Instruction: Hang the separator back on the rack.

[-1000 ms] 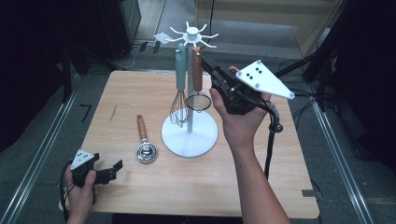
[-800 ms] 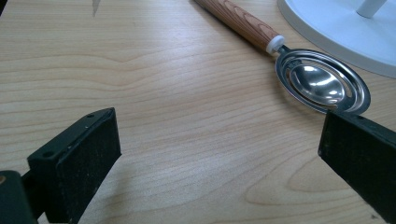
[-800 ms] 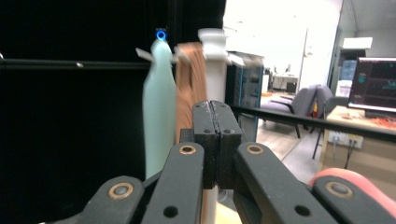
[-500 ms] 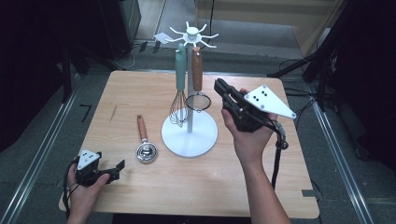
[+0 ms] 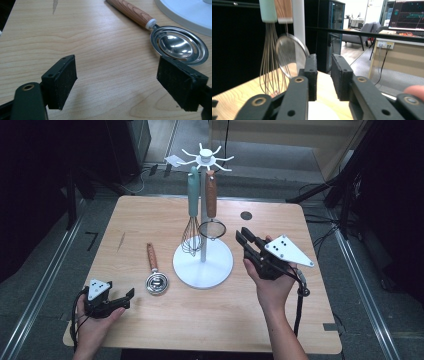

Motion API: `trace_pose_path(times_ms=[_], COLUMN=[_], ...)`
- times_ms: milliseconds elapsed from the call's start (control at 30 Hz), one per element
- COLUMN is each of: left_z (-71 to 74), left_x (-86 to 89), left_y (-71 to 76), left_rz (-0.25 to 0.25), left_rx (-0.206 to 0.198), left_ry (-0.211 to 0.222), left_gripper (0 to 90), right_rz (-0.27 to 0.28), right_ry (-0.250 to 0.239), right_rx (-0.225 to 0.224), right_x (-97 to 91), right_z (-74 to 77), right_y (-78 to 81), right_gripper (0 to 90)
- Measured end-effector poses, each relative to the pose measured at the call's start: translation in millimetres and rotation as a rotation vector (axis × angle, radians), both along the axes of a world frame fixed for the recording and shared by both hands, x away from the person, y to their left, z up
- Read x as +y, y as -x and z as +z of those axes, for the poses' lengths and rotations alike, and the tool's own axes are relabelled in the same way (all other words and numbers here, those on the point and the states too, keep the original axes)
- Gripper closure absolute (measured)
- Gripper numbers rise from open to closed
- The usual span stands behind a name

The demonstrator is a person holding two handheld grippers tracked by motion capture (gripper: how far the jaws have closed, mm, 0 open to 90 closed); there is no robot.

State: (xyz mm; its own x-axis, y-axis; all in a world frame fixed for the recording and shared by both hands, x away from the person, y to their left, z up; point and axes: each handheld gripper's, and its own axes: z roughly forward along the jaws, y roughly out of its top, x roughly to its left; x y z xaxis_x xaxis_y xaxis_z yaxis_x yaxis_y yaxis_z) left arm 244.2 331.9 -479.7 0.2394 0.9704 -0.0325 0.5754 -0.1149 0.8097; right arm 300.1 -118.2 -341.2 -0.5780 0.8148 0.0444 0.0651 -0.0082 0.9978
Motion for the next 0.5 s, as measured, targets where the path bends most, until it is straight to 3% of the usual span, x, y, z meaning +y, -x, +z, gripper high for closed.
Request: trace_pose_path(times_ms=[100, 200, 333, 500], left_z=[0.6, 1.3, 2.1, 2.3], left_x=[-0.6, -0.8, -3.2, -7.5], left_y=[-0.5, -1.4, -3.0, -7.1], left_rz=[-0.003, -0.018, -0.049, -0.081], left_rx=[-0.013, -0.018, -0.011, 0.002], left_ry=[0.023, 0.036, 0.063, 0.092], left_gripper=[24.9, 35.0, 42.8, 48.7], right_rz=[0.022, 0.009, -0.042, -0.083], right_ry=[0.017, 0.046, 0.071, 0.102], right_rx=[0.028, 0.044, 0.058, 0.1], right_x=[-1.5, -3.5, -7.3, -15.2], right_z=[-13.1, -25.2, -41.2, -62.0], right_y=[1.9, 5.7, 11.0, 16.2], right_gripper=[71.1, 66.5, 58.1, 55.1])
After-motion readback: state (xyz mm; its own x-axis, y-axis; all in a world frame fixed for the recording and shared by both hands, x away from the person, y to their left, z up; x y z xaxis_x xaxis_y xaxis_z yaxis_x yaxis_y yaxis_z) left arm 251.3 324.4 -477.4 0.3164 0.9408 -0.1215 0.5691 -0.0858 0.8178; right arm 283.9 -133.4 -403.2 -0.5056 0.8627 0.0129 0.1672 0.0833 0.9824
